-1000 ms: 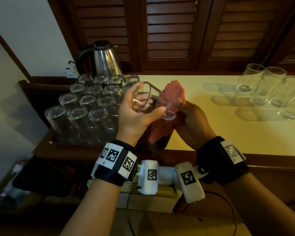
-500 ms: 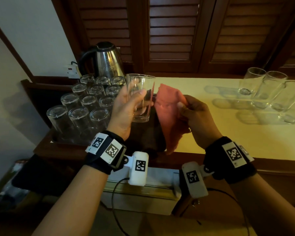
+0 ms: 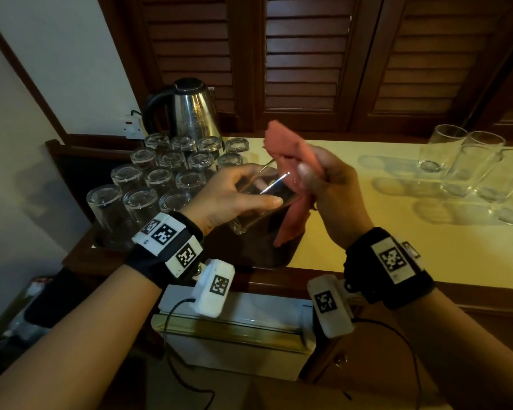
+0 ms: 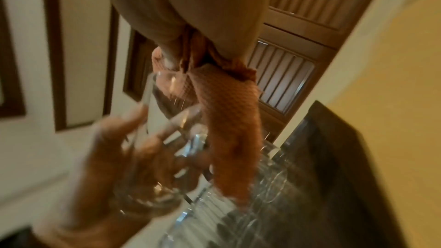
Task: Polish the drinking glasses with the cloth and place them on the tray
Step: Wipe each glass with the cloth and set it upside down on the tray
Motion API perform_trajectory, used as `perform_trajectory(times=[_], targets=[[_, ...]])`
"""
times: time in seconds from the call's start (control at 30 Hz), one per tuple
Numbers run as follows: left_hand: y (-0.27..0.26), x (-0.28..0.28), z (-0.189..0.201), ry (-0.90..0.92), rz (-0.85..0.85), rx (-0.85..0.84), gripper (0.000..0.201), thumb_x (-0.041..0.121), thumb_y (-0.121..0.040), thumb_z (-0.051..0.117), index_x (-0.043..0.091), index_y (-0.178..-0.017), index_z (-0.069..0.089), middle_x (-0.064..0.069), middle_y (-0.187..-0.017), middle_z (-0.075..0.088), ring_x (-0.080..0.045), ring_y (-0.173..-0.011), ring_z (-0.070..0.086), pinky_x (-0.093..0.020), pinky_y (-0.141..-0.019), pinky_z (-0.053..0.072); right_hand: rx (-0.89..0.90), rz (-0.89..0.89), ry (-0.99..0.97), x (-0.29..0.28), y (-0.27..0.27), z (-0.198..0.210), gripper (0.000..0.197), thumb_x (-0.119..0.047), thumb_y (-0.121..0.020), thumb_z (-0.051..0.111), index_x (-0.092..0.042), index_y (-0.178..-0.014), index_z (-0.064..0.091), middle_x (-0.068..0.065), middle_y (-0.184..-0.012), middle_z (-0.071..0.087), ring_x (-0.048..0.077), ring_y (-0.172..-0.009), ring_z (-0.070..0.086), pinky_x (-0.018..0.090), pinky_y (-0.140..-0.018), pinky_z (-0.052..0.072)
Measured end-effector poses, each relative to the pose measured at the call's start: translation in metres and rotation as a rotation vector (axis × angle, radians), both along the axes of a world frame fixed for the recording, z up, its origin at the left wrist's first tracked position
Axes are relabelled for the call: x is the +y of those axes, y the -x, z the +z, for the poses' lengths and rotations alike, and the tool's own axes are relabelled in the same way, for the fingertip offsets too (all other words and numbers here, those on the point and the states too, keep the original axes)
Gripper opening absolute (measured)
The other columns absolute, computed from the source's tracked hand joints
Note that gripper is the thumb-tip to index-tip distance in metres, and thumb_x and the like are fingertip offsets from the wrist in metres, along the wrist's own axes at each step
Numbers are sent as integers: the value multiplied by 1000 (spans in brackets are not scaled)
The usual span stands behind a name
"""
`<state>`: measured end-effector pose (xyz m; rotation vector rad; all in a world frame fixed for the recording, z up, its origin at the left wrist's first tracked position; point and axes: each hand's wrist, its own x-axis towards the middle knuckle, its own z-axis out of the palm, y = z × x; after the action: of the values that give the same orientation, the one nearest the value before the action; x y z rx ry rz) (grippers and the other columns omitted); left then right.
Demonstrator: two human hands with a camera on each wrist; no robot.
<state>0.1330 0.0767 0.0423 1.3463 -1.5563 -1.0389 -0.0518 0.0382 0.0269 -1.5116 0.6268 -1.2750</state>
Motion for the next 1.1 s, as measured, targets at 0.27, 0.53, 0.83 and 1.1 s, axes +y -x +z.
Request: perform_trajectory(times=[0.27,0.53,0.83,1.1], targets=[[-7,-2,5,7,20,71,18,4,-81,73,16,-91,65,6,-72,68,-3,-62,66,-14,-56,50,328,114,177,-5,5,-5,37,-28,-88,50,-16,-118,67,13,-110,56,31,-111,49,40,-90,43],[2,-5,3,-16,-68,-91,63,56,-46,78,39,-106,67,6,-106,72,-11,-100,66,-29,-84,52,646,255,328,-17,22,-7,38,-19,-80,64,-2,-114,68,-4,-110,52,6,-102,54,23,-87,49],[5,-7,-3,-51,-84,23,70,46,-53,84,24,-118,68,-5,-113,72,-19,-95,72,-35,-85,57,354,-7,331,-13,46,10,31,14,-89,60,-8,-109,68,0,-104,70,1,-90,68,15,-77,53],[4,-12,-1,-67,-45,132,71,38,-51,85,10,-116,71,-10,-105,74,-26,-93,72,-32,-73,57,368,307,196,5,31,-3,49,17,-82,69,0,-127,57,-10,-94,70,-10,-64,63,4,-55,45]])
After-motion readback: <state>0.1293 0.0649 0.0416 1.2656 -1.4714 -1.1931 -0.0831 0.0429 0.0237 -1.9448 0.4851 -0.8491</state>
